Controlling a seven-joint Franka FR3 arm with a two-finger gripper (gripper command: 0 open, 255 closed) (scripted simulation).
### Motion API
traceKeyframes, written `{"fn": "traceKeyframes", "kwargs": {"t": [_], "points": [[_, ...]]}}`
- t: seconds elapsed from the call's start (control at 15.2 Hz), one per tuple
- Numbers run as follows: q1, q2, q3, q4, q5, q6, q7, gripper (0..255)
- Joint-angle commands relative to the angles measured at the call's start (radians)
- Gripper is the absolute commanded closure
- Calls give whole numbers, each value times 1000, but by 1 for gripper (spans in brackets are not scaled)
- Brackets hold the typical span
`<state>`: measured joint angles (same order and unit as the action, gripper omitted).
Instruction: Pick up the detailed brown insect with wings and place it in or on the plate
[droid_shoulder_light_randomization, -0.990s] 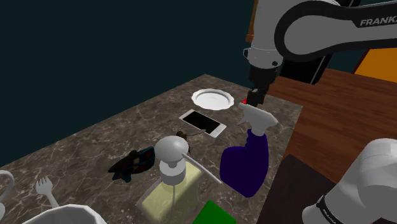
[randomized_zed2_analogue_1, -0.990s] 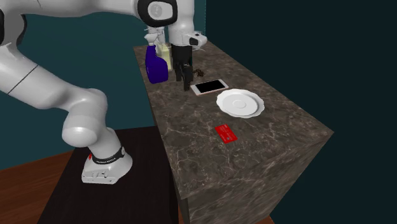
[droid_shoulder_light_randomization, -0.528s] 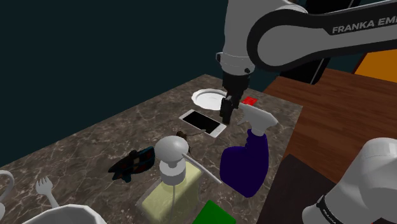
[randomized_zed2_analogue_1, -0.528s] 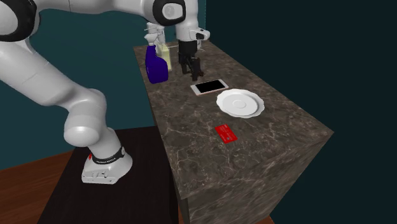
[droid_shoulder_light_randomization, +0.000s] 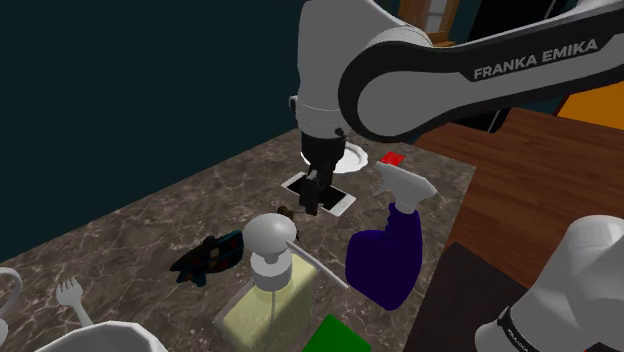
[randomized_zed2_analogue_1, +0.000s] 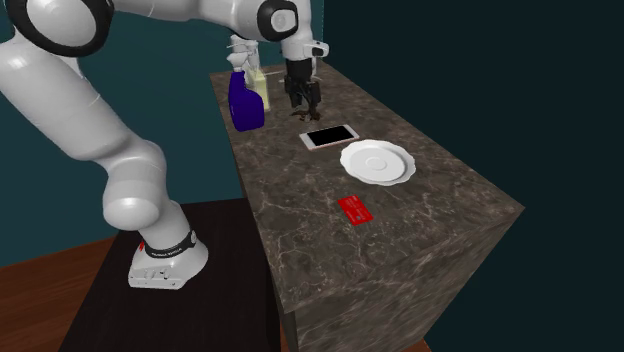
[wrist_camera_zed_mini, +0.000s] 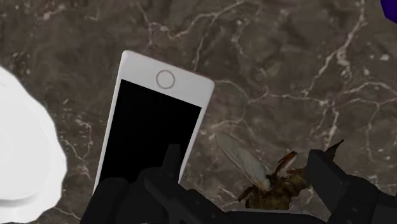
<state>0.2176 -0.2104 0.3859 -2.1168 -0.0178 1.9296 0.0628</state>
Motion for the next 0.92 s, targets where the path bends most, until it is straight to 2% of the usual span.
{"fn": "traceKeyframes", "kwargs": {"t": [0.0, 0.2, 0.66, 0.86], "points": [[16, 57, 32, 44, -20, 22, 25, 0], [34, 120, 62, 96, -50, 39, 49, 0], [31, 152, 62, 25, -69, 137, 63, 0], [31, 151, 62, 25, -69, 137, 63, 0]]}}
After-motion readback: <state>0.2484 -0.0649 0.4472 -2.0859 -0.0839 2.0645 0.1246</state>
